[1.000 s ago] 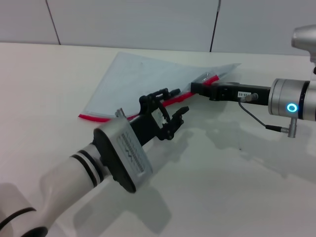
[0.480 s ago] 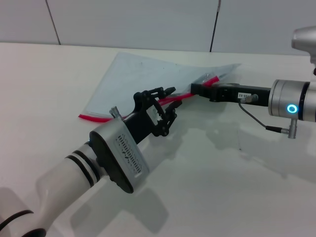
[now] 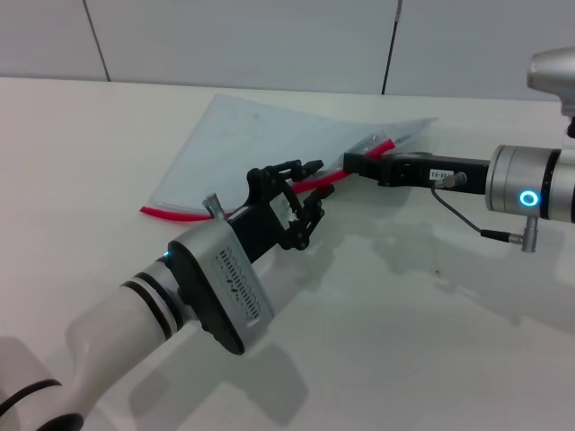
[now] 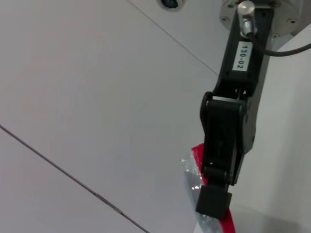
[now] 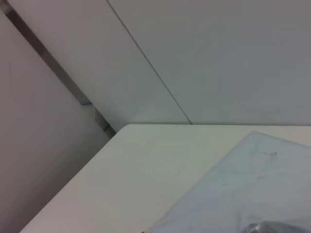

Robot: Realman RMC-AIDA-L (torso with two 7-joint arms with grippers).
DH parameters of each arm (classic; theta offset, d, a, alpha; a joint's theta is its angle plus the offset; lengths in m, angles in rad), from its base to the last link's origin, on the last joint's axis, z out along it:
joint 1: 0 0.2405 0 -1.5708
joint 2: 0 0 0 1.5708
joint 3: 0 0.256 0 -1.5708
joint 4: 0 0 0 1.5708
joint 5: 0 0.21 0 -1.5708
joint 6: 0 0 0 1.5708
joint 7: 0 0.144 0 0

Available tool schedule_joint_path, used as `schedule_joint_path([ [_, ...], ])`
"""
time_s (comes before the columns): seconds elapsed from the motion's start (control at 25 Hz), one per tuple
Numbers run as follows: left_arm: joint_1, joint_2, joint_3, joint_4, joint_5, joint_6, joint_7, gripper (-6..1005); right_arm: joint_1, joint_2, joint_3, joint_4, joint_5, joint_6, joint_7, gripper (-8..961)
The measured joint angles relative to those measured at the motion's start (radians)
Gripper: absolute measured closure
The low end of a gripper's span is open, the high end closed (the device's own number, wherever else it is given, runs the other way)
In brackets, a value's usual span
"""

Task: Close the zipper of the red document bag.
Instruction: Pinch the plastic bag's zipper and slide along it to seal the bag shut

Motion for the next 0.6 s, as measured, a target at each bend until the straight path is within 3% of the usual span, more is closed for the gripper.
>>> schedule_joint_path([
  [0.6,-0.005,-0.001,-0.004,0.014,0.001,0.004,0.002,729,0.003,0.0,-0.006,0.0,0.0,-0.003,0.0,932],
])
